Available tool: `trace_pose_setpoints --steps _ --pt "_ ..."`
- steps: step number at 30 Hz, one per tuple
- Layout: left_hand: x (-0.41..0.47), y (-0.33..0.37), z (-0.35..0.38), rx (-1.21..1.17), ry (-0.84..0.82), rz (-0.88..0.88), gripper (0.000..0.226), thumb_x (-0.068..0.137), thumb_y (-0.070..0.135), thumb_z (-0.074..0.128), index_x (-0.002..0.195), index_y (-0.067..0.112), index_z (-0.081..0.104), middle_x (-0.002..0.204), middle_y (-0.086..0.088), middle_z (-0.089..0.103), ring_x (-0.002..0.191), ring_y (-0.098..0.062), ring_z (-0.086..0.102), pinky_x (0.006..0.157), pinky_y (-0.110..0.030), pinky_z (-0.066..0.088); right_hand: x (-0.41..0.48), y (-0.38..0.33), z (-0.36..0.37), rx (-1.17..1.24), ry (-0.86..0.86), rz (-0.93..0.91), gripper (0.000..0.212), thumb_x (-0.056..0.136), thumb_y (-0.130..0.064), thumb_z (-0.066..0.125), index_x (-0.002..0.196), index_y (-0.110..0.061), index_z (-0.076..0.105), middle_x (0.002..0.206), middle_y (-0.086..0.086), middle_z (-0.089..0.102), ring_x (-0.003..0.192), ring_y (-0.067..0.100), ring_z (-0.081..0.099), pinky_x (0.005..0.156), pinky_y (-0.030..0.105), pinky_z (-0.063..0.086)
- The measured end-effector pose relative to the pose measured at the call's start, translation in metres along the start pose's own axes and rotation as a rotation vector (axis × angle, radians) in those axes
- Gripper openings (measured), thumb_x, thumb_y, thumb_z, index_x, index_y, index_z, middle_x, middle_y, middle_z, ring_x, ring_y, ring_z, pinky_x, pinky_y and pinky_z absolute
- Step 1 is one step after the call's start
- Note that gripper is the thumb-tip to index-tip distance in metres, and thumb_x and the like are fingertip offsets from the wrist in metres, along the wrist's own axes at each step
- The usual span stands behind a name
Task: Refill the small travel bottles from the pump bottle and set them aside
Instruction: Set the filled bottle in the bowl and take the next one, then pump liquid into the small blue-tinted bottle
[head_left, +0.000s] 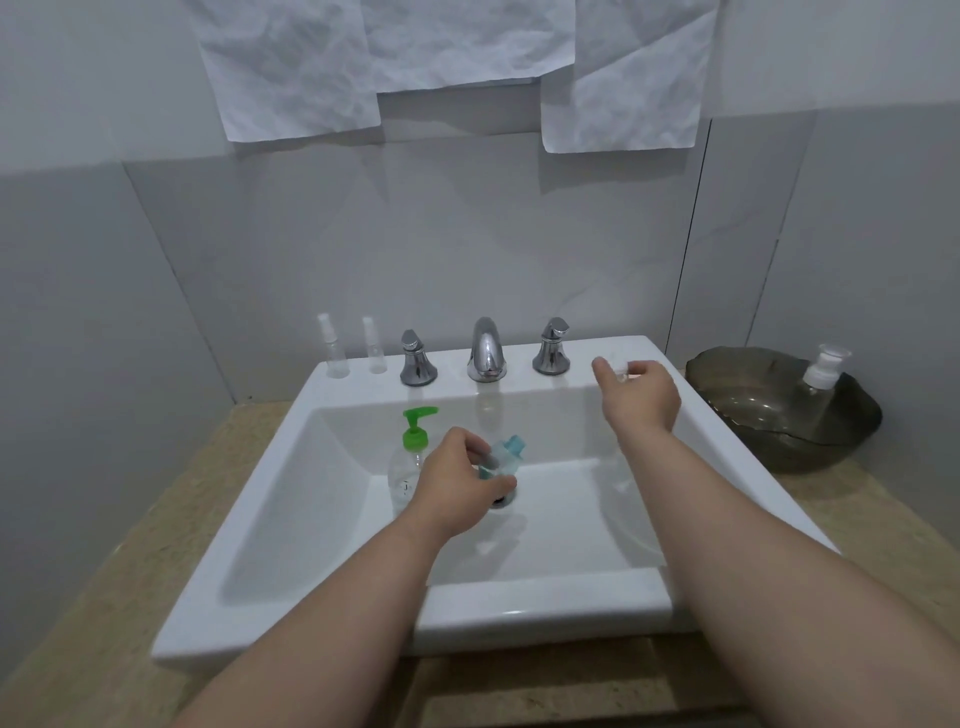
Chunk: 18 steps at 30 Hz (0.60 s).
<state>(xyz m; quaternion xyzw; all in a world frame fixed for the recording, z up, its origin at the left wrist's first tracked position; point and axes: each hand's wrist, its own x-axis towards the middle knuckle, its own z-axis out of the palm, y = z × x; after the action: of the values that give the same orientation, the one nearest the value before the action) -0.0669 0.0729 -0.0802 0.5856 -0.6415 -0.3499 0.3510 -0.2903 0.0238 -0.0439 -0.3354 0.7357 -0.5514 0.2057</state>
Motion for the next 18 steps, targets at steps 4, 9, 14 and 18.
trace_pose_setpoints --steps 4,9,14,18 --pt "0.0 -0.005 0.002 0.074 -0.051 0.054 0.049 0.077 0.023 0.089 0.114 0.022 0.057 0.107 0.01 0.065 0.089 -0.009 0.065 0.069 -0.013 0.048 0.022 -0.012 0.011 -0.165 -0.023 -0.1 0.045 0.094 -0.044 0.069 0.126 -0.015 0.058 0.119 0.004 0.067 0.117 0.031 0.059 0.093 0.038 0.041" --pt "0.003 -0.008 0.004 0.091 -0.034 0.115 0.042 0.077 0.026 0.087 0.111 0.025 0.062 0.108 0.011 0.065 0.088 -0.007 0.065 0.082 -0.022 0.055 0.042 -0.018 0.027 -0.412 -0.012 -0.129 0.035 0.097 -0.044 0.06 0.12 -0.019 0.064 0.117 0.011 0.067 0.128 0.032 0.046 0.102 0.042 0.032" --pt "0.002 -0.003 0.001 0.049 -0.01 0.131 0.044 0.075 0.025 0.087 0.111 0.026 0.062 0.109 0.011 0.065 0.088 -0.009 0.065 0.085 -0.029 0.057 0.041 -0.014 0.029 -0.564 0.043 -0.222 0.062 0.091 -0.061 0.064 0.133 -0.016 0.059 0.134 0.012 0.06 0.135 0.034 0.043 0.106 0.046 0.031" --pt "-0.004 0.011 -0.003 -0.057 0.069 0.188 0.039 0.073 0.017 0.088 0.101 0.027 0.063 0.099 0.01 0.068 0.074 0.0 0.062 0.076 -0.021 0.057 0.008 -0.012 0.018 -0.299 0.202 -0.288 0.04 0.096 -0.049 0.062 0.111 -0.012 0.058 0.121 0.013 0.058 0.119 0.038 0.052 0.101 0.047 0.038"
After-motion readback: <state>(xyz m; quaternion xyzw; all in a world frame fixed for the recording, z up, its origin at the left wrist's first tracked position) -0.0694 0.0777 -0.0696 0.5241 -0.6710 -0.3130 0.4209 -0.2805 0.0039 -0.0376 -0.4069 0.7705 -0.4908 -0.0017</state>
